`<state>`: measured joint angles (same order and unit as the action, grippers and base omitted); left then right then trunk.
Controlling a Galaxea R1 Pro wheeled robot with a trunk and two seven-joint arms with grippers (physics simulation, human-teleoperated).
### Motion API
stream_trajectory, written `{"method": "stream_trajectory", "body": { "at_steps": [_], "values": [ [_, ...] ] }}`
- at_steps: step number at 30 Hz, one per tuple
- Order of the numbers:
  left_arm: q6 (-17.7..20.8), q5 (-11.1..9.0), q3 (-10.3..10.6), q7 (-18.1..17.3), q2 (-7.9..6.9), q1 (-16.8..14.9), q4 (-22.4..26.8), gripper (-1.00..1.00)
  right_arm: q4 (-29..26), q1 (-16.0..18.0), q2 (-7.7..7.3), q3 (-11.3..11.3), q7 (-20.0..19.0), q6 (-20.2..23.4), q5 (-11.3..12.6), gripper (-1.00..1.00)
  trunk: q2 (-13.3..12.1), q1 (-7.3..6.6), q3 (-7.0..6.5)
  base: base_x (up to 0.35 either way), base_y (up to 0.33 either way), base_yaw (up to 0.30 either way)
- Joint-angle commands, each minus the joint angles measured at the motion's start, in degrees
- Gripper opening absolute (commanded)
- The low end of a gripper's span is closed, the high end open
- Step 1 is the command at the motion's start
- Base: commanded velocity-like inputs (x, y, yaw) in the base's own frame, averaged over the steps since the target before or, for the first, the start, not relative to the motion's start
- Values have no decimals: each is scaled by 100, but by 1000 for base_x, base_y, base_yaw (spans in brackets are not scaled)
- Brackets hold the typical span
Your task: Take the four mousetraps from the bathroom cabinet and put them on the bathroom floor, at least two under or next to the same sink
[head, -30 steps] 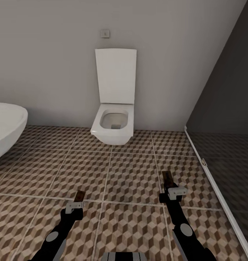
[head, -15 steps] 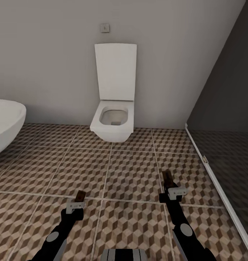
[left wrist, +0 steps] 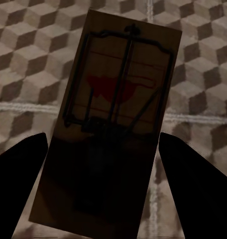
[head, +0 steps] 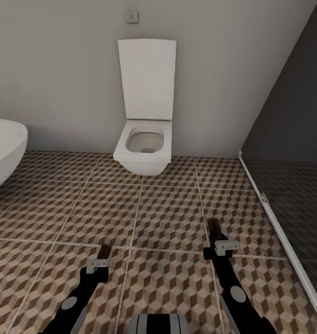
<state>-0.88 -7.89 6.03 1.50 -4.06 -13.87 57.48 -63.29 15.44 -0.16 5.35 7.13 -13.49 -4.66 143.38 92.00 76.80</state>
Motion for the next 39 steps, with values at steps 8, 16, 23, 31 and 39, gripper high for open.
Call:
{"method": "stream_trajectory", "body": {
  "at_steps": [8,16,23,31,39],
  "values": [
    [-9,-63,21,17,-7,-2,0,-100,1,2,-2,10,43,-4,-43,-100,12,19,181,0,0,0],
    [-9,-61,21,17,-7,-2,0,-100,1,2,-2,10,43,-4,-43,-100,23,40,359,0,0,0],
    [-9,-62,21,17,-7,-2,0,-100,2,2,-2,10,43,-4,-43,-100,32,58,514,0,0,0],
    [-9,-61,21,17,-7,-2,6,-100,1,2,-2,10,43,-12,-43,-100,43,79,691,0,0,0],
    [-9,-57,21,24,-7,-2,9,-100,1,2,-2,10,43,-20,-44,-100,54,99,868,0,0,0]
  ]
}}
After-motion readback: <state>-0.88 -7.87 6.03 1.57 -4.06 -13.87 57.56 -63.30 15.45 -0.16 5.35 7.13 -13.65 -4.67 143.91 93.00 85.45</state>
